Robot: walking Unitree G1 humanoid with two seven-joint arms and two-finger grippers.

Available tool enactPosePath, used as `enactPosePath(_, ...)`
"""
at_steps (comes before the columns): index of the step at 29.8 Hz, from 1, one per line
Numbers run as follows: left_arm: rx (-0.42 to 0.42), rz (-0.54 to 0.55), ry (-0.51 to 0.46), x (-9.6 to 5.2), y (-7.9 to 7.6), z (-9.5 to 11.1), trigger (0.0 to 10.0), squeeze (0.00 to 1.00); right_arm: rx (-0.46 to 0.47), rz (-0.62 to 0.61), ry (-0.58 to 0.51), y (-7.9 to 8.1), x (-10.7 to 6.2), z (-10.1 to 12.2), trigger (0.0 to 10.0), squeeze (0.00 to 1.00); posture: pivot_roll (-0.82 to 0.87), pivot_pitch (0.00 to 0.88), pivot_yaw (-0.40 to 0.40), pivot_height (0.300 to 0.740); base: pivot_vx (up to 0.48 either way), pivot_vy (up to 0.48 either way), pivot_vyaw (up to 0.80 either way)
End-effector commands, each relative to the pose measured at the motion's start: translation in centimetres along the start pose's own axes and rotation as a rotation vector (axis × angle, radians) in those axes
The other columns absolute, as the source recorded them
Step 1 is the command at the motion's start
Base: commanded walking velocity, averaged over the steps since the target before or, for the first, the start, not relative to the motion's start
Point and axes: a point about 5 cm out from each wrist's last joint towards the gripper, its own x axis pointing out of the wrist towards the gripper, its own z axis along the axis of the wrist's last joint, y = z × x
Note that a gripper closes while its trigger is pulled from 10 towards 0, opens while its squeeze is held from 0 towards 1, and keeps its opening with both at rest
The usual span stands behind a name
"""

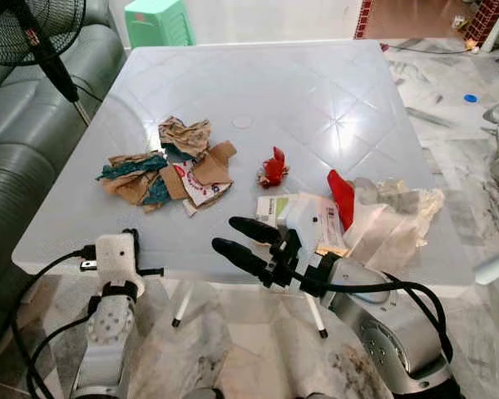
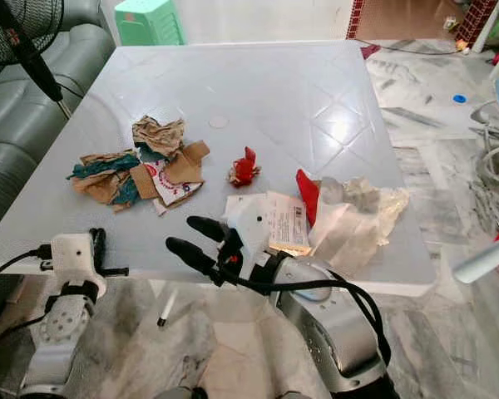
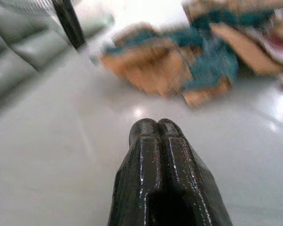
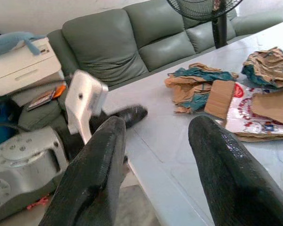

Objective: Picking trash to rubbish bin

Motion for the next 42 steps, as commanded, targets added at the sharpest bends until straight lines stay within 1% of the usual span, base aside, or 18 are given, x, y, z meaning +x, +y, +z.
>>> enactPosePath(1,0.010,0.022,-0.080,0.8,0.5,1.8,10.0,0.48,0.001,0.021,-0.015,0.2,0.3,0.2,10.0,0.00,0.02,0.084,0.028,0.740,0.000,0.000,0.00)
enactPosePath(2,-0.019,0.032,-0.106,1.5,0.7,2.9,10.0,1.00,-0.004,0.022,-0.014,0.1,0.3,0.2,10.0,0.00,0.02,0.082,0.028,0.740,0.000,0.000,0.00)
enactPosePath(3,-0.038,0.033,-0.126,2.0,0.8,3.7,10.0,1.00,-0.009,0.022,-0.014,0.1,0.3,0.2,10.0,0.00,0.01,0.081,0.029,0.740,0.000,0.000,0.00)
enactPosePath(5,-0.045,0.033,-0.139,2.3,0.9,4.0,10.0,1.00,-0.012,0.019,-0.014,0.1,0.3,0.3,10.0,0.00,0.01,0.081,0.029,0.740,0.000,0.000,0.00)
enactPosePath(6,-0.048,0.037,-0.161,2.7,1.0,4.7,10.0,1.00,-0.018,0.013,-0.016,0.0,0.3,0.3,10.0,0.00,0.01,0.079,0.030,0.740,0.000,0.000,0.00)
enactPosePath(7,-0.051,0.034,-0.212,3.1,0.9,5.8,10.0,1.00,-0.022,0.003,-0.019,-0.1,0.2,0.3,10.0,0.00,0.01,0.079,0.030,0.740,0.000,0.000,0.00)
enactPosePath(10,-0.038,0.035,-0.255,3.4,0.7,6.9,10.0,1.00,-0.027,-0.013,-0.025,-0.2,0.2,0.4,10.0,0.00,0.01,0.078,0.036,0.740,0.000,0.000,0.00)
enactPosePath(12,-0.054,0.036,-0.266,3.5,0.5,7.3,10.0,1.00,-0.029,-0.024,-0.031,-0.3,0.3,0.5,10.0,0.00,0.01,0.079,0.037,0.740,0.000,0.000,0.00)
enactPosePath(18,-0.073,0.051,-0.262,3.7,0.3,7.6,10.0,1.00,-0.028,-0.046,-0.047,-0.5,0.5,0.7,10.0,0.00,0.01,0.077,0.034,0.740,0.000,0.000,0.00)
enactPosePath(19,-0.072,0.079,-0.264,3.8,0.5,7.8,10.0,1.00,-0.031,-0.059,-0.053,-0.7,0.5,0.8,10.0,0.00,0.01,0.075,0.032,0.740,0.000,0.000,0.00)
enactPosePath(21,-0.074,0.100,-0.269,3.9,0.7,8.1,10.0,1.00,-0.042,-0.083,-0.059,-1.0,0.5,0.9,10.0,0.00,0.01,0.073,0.030,0.740,0.000,0.000,0.00)
enactPosePath(24,-0.100,0.101,-0.271,3.9,0.6,8.4,10.0,1.00,-0.053,-0.114,-0.065,-1.4,0.5,1.0,10.0,0.00,0.01,0.072,0.029,0.740,0.000,0.000,0.00)
enactPosePath(26,-0.096,0.101,-0.282,3.9,0.6,8.8,10.0,1.00,-0.059,-0.136,-0.071,-1.7,0.6,1.1,10.0,0.00,0.01,0.070,0.027,0.740,0.000,0.000,0.00)
enactPosePath(28,-0.096,0.101,-0.295,3.8,0.6,9.2,10.0,1.00,-0.073,-0.201,-0.090,-2.5,0.7,1.4,10.0,0.00,0.02,0.065,0.028,0.740,0.000,0.000,0.00)
enactPosePath(29,-0.100,0.097,-0.299,3.9,0.6,9.2,10.0,1.00,-0.076,-0.215,-0.094,-2.7,0.7,1.4,10.0,0.00,0.02,0.063,0.028,0.740,0.000,0.000,0.00)
enactPosePath(35,-0.096,0.107,-0.302,3.9,0.7,9.4,10.0,1.00,-0.083,-0.238,-0.102,-3.0,0.8,1.5,10.0,0.00,0.02,0.059,0.030,0.740,0.000,0.000,0.00)
enactPosePath(41,-0.106,0.104,-0.328,4.1,0.8,10.6,10.0,1.00,-0.141,-0.338,-0.144,-4.1,0.7,2.2,10.0,0.00,0.02,0.049,0.031,0.740,0.000,0.000,0.00)
enactPosePath(42,-0.103,0.099,-0.340,4.1,0.8,11.1,10.0,0.96,-0.152,-0.353,-0.154,-4.3,0.7,2.4,10.0,0.00,0.02,0.047,0.031,0.740,0.000,0.000,0.00)
